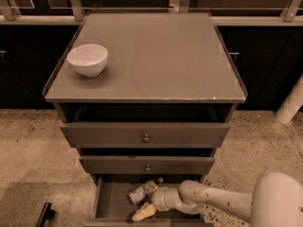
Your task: Pick blue plastic bottle from bottom drawer and place on counter
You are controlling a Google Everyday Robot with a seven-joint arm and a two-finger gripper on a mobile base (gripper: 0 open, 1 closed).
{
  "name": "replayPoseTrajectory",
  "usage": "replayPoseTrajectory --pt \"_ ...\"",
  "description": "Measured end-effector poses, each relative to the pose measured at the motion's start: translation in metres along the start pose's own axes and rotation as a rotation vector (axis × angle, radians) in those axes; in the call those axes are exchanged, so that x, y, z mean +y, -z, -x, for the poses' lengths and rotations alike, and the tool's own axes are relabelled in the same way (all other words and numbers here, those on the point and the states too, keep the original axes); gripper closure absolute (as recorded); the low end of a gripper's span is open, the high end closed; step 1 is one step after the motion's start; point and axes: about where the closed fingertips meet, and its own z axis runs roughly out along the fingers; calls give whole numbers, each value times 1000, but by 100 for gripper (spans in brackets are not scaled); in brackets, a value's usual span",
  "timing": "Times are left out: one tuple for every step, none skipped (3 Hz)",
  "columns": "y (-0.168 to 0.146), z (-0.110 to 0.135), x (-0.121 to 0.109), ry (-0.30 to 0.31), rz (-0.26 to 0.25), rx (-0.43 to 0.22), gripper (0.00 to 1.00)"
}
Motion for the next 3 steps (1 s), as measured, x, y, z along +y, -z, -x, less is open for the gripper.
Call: replayPoseTrajectory --pt "-7 -6 -13 -3 -35 -8 0" --pt "-20 -7 -34 12 -62 -17 0" --pt "-31 -15 -74 -8 -119 -12 0"
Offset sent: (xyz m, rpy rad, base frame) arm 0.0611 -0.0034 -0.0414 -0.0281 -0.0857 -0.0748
